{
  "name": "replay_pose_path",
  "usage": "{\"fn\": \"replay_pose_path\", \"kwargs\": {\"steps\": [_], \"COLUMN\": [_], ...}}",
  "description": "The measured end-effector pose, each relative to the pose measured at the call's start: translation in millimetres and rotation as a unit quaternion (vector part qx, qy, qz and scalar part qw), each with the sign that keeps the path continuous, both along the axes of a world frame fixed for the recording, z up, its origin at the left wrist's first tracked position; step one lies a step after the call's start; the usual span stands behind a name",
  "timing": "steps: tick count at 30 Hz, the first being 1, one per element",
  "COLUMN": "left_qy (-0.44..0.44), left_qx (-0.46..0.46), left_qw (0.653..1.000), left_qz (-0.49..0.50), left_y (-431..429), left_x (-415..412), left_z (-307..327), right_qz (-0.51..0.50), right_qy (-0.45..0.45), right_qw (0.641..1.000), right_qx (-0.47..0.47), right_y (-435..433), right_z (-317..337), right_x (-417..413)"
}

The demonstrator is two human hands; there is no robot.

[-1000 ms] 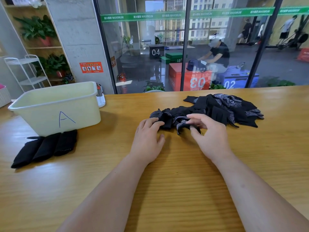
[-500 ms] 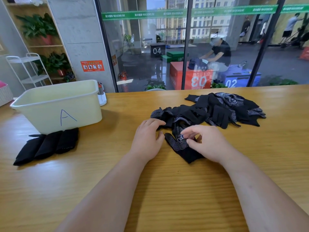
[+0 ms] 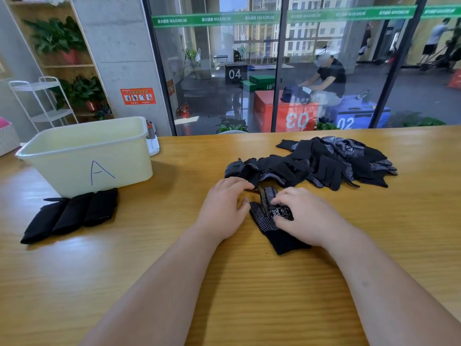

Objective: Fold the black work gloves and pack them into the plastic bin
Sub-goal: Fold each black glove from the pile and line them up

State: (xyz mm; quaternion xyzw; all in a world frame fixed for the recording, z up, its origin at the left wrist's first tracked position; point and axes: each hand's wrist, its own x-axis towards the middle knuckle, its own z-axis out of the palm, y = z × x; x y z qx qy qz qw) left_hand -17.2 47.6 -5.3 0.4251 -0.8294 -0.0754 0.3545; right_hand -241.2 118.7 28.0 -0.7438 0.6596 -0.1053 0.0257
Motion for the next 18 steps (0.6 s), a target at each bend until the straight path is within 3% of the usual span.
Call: {"fn": "replay_pose_path", "kwargs": {"steps": [4, 9, 14, 18], "left_qy": [0.007, 0.004, -0.013, -0.07], "left_qx": [-0.001, -0.014, -0.032, 0.046], "left_qw": [1.0, 0.999, 0.998, 0.995], "left_qz": [0.017, 0.05, 0.061, 0.059], "left_y": [0.5, 1.4, -5.5, -28.5], "left_x": [0.6, -1.1, -7.4, -17.2], "left_z": [0.9, 0.5, 14.1, 36.7], "right_qz": [-0.027, 0.018, 0.01, 0.004], "right_qy": [-0.009, 0.048, 0.022, -0.037], "right_qw": [0.999, 0.995, 0.998, 0.999], "right_qx": [-0.043, 0.081, 0.06, 0.001], "right_y": [2.9, -2.4, -5.6, -14.8], "right_z": [1.6, -16.2, -18.5, -18.9], "right_x": [5.7, 19.4, 19.0, 9.5]}}
